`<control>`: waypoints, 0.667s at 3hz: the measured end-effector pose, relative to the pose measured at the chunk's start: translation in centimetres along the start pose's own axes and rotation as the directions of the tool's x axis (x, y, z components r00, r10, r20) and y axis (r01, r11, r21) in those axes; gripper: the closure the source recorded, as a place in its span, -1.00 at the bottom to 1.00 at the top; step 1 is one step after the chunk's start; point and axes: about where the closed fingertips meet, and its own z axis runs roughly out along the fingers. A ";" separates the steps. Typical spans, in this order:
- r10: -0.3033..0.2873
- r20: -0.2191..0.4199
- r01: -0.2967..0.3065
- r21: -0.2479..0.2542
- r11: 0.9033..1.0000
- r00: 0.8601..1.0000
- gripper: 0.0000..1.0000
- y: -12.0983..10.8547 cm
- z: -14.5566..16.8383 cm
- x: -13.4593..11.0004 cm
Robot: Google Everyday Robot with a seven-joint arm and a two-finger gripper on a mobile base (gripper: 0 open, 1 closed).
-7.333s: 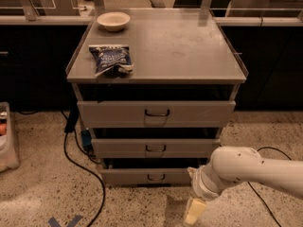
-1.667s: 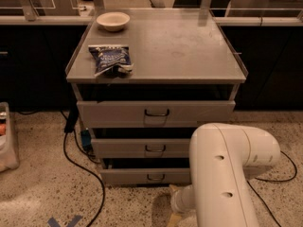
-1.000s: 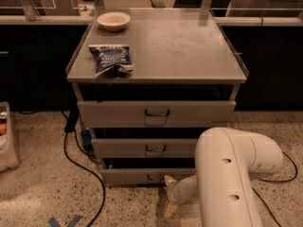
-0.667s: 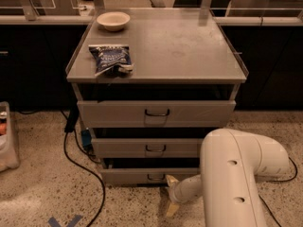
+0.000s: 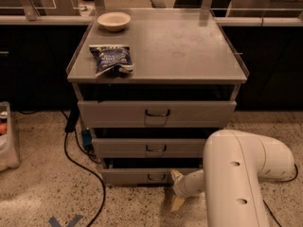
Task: Open bottom drawer
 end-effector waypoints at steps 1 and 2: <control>-0.003 0.007 0.003 -0.009 1.000 1.000 -1.00 -0.6 0.9 0.4; -0.008 0.054 0.012 -0.064 0.998 0.999 -1.00 -1.4 5.1 -0.3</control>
Offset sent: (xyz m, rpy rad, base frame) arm 0.0413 0.0139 -0.0482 0.0617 0.0679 0.0435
